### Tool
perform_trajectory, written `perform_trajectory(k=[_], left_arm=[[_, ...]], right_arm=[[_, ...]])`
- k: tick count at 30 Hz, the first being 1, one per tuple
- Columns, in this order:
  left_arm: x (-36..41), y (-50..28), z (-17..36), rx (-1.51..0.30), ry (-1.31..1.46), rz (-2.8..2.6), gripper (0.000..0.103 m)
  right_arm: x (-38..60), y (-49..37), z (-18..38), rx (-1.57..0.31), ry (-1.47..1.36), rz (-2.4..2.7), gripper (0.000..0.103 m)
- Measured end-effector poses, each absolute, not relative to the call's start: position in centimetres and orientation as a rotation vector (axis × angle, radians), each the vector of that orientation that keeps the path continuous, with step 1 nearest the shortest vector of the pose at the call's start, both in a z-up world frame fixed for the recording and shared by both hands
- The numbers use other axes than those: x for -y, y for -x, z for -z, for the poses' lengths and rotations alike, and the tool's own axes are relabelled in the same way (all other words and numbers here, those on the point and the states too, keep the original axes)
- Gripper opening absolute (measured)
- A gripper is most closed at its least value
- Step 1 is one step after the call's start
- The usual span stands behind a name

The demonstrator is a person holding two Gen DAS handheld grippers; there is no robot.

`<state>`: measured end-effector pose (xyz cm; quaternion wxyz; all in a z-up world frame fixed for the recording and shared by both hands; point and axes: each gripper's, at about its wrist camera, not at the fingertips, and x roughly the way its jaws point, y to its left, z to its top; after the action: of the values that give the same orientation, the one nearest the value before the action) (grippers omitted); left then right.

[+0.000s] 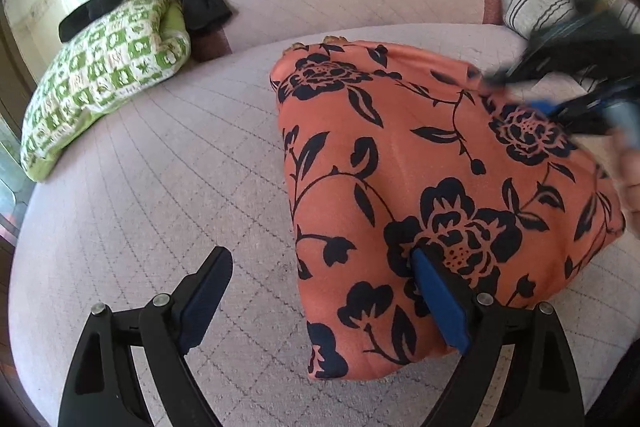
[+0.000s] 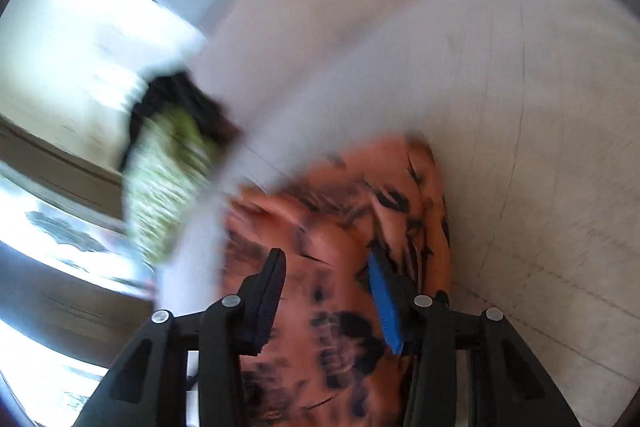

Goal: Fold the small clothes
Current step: 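Press the folded bundle with the right gripper and open it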

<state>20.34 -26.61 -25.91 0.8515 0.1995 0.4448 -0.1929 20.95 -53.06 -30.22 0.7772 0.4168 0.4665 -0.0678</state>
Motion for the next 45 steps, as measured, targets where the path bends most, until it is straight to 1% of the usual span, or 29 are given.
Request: perform_trajectory(k=[2, 6, 14, 16, 17, 20, 22, 23, 25, 28, 34, 45], left_arm=[[26.9, -20.0, 25.9, -0.932, -0.434, 0.389, 0.092], [27.2, -19.4, 25.7, -0.905, -0.467, 0.356, 0.092], [27.2, -19.3, 25.8, -0.899, -0.452, 0.321, 0.092], [27.2, -19.1, 25.8, -0.899, -0.448, 0.315, 0.092], [27.2, -18.8, 25.8, -0.898, -0.446, 0.313, 0.092], [27.0, -18.7, 25.8, -0.893, -0.445, 0.319, 0.092], [26.9, -18.7, 25.8, -0.895, -0.439, 0.322, 0.093], [26.9, -18.8, 25.9, -0.903, -0.436, 0.326, 0.093], [26.8, -18.8, 26.0, -0.903, -0.429, 0.326, 0.094], [26.6, -19.1, 26.0, -0.908, -0.416, 0.331, 0.095], [26.1, -19.5, 26.2, -0.914, -0.389, 0.351, 0.097], [26.3, -19.3, 26.2, -0.917, -0.404, 0.338, 0.098]], right_arm=[[53.3, -21.4, 31.0, -0.994, -0.882, 0.141, 0.047], [53.0, -20.4, 28.7, -0.975, -0.834, 0.145, 0.055], [50.6, -14.7, 23.3, -0.89, -0.79, 0.088, 0.055], [50.0, -13.3, 22.7, -0.876, -0.81, 0.066, 0.055], [49.2, -14.1, 22.6, -0.881, -0.816, 0.064, 0.055], [48.2, -12.9, 24.0, -0.94, -0.806, 0.053, 0.055], [47.4, -13.2, 27.0, -1.065, -0.781, 0.086, 0.055], [47.0, -13.8, 29.5, -1.157, -0.772, 0.117, 0.057], [47.1, -14.4, 30.7, -1.142, -0.796, 0.107, 0.073], [47.1, -15.3, 30.7, -1.13, -0.777, 0.107, 0.079], [46.3, -16.5, 30.7, -1.112, -0.695, 0.149, 0.086], [46.3, -18.3, 31.0, -1.106, -0.661, 0.168, 0.093]])
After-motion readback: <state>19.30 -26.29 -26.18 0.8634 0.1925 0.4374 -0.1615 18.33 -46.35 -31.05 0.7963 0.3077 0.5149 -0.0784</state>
